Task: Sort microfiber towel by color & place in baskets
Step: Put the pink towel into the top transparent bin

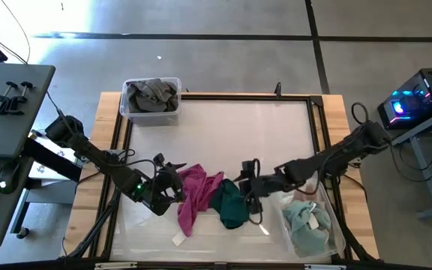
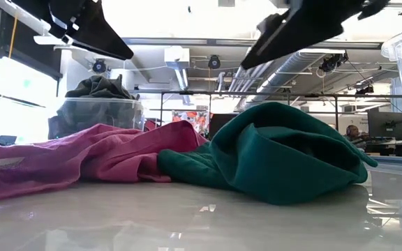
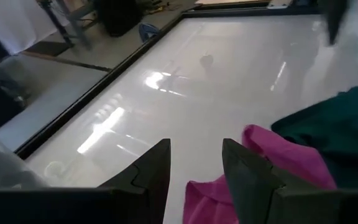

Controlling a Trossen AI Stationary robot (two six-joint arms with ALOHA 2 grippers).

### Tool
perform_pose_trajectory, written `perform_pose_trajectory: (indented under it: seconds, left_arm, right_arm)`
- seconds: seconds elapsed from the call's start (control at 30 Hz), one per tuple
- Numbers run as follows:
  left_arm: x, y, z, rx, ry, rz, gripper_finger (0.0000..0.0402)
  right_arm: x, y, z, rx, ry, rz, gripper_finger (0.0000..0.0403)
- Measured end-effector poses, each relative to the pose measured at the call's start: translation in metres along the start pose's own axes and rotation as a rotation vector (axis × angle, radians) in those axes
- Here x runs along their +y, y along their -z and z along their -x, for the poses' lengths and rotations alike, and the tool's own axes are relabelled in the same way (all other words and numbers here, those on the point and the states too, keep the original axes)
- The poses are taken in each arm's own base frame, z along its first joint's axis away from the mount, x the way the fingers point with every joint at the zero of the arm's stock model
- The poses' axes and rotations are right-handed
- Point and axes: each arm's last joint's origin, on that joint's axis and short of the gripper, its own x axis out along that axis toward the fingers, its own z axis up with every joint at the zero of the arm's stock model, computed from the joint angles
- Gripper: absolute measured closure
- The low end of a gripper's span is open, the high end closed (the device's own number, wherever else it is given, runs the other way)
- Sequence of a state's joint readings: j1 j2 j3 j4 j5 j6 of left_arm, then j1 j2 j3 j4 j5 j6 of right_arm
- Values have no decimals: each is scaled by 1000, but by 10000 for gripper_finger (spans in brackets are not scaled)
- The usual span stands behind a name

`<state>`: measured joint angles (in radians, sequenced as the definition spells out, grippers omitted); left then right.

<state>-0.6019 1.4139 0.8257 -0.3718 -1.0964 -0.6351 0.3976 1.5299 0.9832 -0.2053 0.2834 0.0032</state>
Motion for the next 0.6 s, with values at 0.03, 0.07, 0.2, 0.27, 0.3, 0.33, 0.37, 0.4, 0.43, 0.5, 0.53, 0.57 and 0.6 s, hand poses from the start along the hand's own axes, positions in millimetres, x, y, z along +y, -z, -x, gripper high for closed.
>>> perform_pose_trajectory:
  seconds: [0.03,0.07,0.2,0.27,0.3,0.33,0.37,0.4,0.43,0.5,0.53,0.57,0.6]
  left_arm:
    - [-1,-1,0,1,13,-5,271]
    - [-2,-2,0,6,35,-18,271]
    - [-10,-5,-5,41,165,-122,271]
    - [-14,-4,-12,57,215,-170,268]
    - [-17,-2,-17,71,239,-182,265]
    - [-19,-1,-23,88,266,-180,260]
    - [-21,0,-29,111,293,-170,255]
    - [-23,3,-36,139,318,-157,247]
    - [-25,5,-45,168,348,-137,239]
    - [-29,12,-61,220,402,-117,219]
    - [-30,16,-69,242,412,-111,209]
    - [-32,20,-76,258,419,-106,199]
    - [-33,24,-84,275,416,-103,190]
  right_arm:
    - [-5,2,-4,-29,10,-1,137]
    - [-9,4,-7,-56,23,-5,137]
    - [-23,3,-13,-167,66,-36,137]
    - [-27,0,-13,-214,80,-55,137]
    - [-28,-2,-12,-231,81,-60,137]
    - [-27,-3,-12,-245,81,-64,137]
    - [-27,-5,-12,-257,77,-71,137]
    - [-26,-5,-11,-267,74,-78,137]
    - [-25,-6,-11,-274,71,-84,137]
    - [-21,-6,-10,-269,59,-82,137]
    - [-18,-5,-10,-263,53,-77,137]
    - [-16,-4,-10,-254,46,-71,137]
    - [-14,-4,-10,-249,40,-71,137]
